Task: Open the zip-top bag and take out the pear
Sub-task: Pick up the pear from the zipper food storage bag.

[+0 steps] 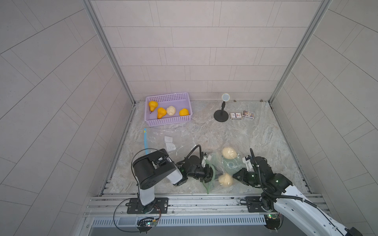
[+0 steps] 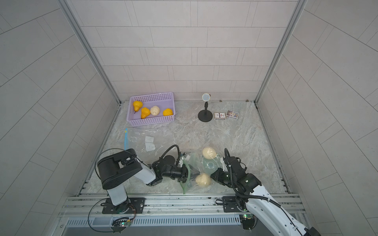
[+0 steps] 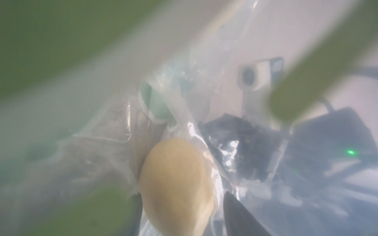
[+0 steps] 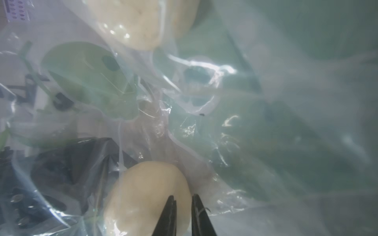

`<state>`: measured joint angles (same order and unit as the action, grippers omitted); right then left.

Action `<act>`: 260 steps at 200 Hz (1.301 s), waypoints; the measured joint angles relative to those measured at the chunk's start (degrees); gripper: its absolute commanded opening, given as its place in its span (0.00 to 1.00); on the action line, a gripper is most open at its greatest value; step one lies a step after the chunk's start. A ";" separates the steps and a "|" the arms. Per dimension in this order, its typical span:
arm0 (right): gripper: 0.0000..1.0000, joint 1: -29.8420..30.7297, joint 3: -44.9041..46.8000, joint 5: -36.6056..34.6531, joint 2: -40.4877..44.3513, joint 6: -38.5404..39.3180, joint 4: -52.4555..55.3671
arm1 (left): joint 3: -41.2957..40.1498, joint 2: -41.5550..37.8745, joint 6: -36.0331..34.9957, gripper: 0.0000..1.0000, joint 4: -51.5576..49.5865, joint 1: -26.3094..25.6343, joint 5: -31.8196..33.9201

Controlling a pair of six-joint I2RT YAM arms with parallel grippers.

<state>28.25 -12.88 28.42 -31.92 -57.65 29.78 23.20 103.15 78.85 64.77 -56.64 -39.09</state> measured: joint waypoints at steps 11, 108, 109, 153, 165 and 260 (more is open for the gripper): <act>0.19 1.33 0.52 -0.11 -1.73 -0.87 -1.68 | -0.31 -0.76 0.00 0.73 0.02 0.00 -0.20; 0.14 8.50 1.92 -3.72 -15.67 -6.60 -18.73 | -4.24 -1.70 0.00 0.73 0.20 -1.42 -0.48; 0.15 8.50 1.92 -3.76 -15.65 -6.62 -18.75 | -4.26 -1.70 0.00 0.73 0.20 -1.42 -0.48; 0.45 2.71 -1.55 -4.17 -6.56 -2.82 -10.34 | -4.57 -1.68 0.02 0.75 0.39 -1.40 -0.59; 0.47 -0.35 -3.15 -2.60 -2.60 -0.98 -7.58 | -4.57 -1.68 0.00 0.76 0.46 -1.40 -0.61; 0.49 7.43 1.09 8.83 10.36 -2.51 -1.57 | -4.57 -1.68 0.02 0.79 0.48 -1.38 -0.79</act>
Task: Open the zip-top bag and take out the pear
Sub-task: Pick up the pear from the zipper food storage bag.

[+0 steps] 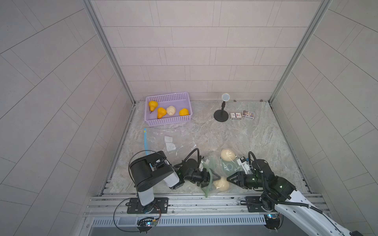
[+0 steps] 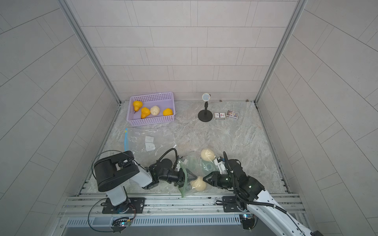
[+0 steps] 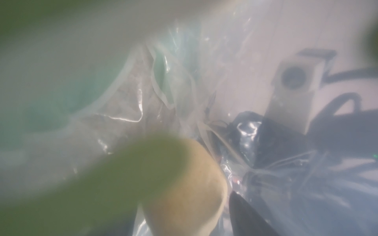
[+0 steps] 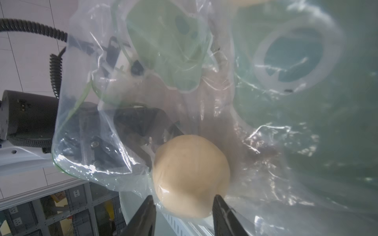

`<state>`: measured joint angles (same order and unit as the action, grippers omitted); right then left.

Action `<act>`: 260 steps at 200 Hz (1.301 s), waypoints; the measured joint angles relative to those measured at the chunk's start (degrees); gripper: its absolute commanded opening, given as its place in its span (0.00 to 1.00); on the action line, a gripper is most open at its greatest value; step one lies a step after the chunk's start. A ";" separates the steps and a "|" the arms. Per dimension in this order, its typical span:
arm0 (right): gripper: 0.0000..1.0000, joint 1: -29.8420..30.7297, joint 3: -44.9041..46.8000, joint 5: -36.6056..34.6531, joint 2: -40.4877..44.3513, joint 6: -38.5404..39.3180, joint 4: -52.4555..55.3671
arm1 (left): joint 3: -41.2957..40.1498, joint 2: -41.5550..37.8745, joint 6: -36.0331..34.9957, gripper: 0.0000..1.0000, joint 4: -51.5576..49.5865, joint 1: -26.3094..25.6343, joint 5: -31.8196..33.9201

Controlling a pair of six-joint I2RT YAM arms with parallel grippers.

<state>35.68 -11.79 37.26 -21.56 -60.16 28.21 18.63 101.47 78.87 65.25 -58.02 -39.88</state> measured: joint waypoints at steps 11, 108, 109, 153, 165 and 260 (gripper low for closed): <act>0.49 2.08 0.94 -0.28 0.17 -0.74 -0.59 | 0.00 0.00 0.00 0.80 0.02 0.00 0.00; 0.31 10.29 4.33 -5.29 -10.78 -5.68 -20.22 | -2.05 -2.29 1.20 0.86 -1.84 0.11 1.33; 0.31 10.29 4.33 -5.33 -10.88 -5.73 -20.37 | -2.10 -2.29 1.22 0.86 -1.79 0.11 1.33; 0.14 10.23 4.24 -8.31 -16.70 -7.17 -28.68 | -4.52 -3.63 1.40 0.86 -0.83 -0.07 0.13; 0.11 10.12 3.96 -9.16 -18.08 -7.34 -30.18 | -4.52 -3.63 1.68 0.86 -0.85 -0.17 -0.07; 0.07 9.94 2.75 -12.33 -13.33 -6.36 -24.37 | -4.24 -2.80 2.10 0.54 -0.39 0.22 0.13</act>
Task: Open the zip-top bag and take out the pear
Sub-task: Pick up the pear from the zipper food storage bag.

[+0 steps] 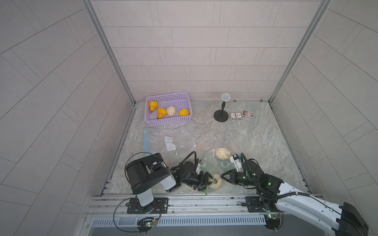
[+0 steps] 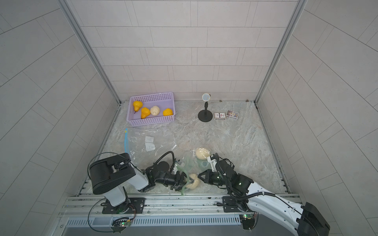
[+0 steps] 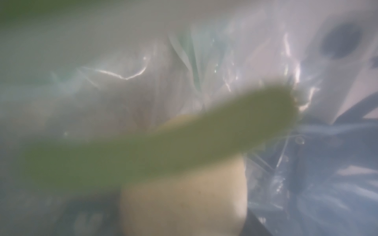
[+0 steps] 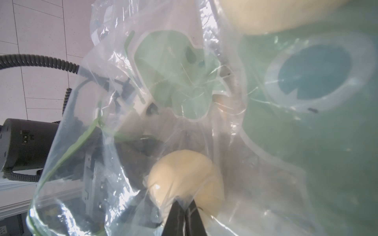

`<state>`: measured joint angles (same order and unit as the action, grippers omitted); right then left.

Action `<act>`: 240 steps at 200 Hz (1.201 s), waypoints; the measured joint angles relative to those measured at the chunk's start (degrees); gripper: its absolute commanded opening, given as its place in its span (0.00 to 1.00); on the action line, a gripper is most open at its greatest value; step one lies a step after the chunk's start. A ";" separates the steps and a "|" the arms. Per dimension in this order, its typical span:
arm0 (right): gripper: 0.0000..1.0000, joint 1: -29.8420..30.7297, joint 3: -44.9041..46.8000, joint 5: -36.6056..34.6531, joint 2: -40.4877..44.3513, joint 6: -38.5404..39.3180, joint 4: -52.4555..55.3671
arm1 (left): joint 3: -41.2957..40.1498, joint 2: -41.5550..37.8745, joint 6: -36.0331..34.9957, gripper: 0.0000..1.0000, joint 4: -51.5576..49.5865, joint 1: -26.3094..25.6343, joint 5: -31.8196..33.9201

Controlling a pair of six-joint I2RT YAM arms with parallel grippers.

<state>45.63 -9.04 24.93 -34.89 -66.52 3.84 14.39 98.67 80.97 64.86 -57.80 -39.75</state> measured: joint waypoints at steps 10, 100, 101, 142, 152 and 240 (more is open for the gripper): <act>0.04 -0.37 0.02 -0.20 2.01 0.07 1.84 | 0.42 0.02 0.02 0.54 0.02 0.07 0.09; 0.00 -3.26 -0.74 0.13 8.07 0.87 8.57 | 4.94 -8.61 -7.02 0.56 -16.28 0.92 0.42; 0.00 -3.28 -0.74 0.17 7.98 0.92 8.52 | 5.05 -8.76 -7.30 0.56 -16.76 0.94 0.44; 0.00 -3.30 -0.87 1.22 2.93 1.90 6.88 | 10.80 -13.92 -19.80 0.64 -38.21 1.05 3.15; 0.00 -3.30 -1.05 1.40 2.14 2.19 6.54 | 11.76 -14.91 -22.01 0.70 -41.68 1.05 3.96; 0.00 -4.28 -0.81 -3.63 -1.09 5.01 13.97 | 13.77 -15.98 -28.59 0.78 -52.74 1.60 6.69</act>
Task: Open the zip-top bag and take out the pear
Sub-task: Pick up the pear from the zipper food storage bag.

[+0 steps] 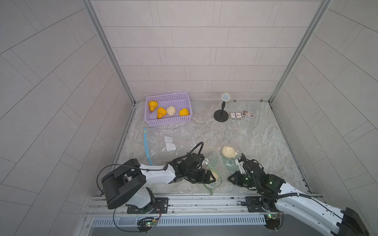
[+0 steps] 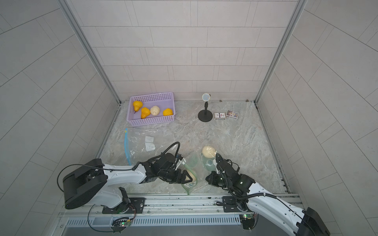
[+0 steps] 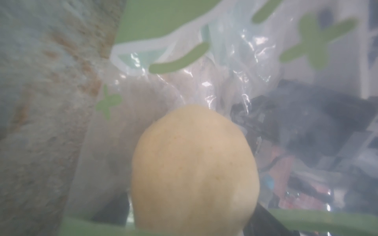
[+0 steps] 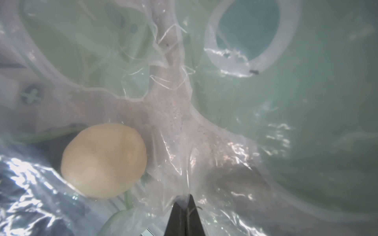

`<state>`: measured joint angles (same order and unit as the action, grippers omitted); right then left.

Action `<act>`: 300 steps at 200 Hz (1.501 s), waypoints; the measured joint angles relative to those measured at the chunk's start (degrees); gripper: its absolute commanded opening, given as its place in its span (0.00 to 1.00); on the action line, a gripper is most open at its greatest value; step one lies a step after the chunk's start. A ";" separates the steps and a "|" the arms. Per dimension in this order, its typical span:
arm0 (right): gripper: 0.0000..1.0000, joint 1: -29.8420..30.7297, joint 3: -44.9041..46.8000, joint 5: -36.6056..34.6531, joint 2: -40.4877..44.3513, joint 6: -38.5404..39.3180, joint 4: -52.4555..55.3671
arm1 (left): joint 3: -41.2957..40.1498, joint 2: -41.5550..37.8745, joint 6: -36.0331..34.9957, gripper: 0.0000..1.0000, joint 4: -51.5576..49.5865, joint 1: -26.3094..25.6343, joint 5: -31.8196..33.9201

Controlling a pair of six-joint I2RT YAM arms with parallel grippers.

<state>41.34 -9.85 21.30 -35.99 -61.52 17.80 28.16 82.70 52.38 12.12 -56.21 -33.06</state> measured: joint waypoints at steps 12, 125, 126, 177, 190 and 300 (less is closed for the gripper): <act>0.00 -0.02 0.00 -0.17 -0.02 0.09 0.15 | 0.55 0.17 -0.74 0.66 -0.85 0.00 0.26; 0.00 -0.04 0.00 -0.74 2.25 0.72 2.23 | 4.00 -4.66 -3.85 0.85 -9.40 0.22 8.35; 0.00 -0.04 0.00 -0.74 2.25 0.74 2.23 | 4.09 -4.79 -3.72 0.85 -9.49 0.22 8.52; 0.00 -0.04 0.00 -0.59 2.19 0.94 2.23 | 7.34 -4.52 -3.85 0.90 -9.92 0.22 10.62; 0.00 -0.04 0.00 -0.52 2.19 0.96 2.21 | 7.50 -3.50 -3.93 0.90 -9.99 0.22 10.62; 0.00 -0.04 0.00 0.81 -0.04 1.09 -0.83 | 12.96 4.02 -6.67 0.91 -13.97 -0.59 14.32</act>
<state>41.30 -9.85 22.11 -36.03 -60.42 16.97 41.12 86.72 45.71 -1.85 -56.80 -18.74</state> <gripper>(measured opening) 0.047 0.937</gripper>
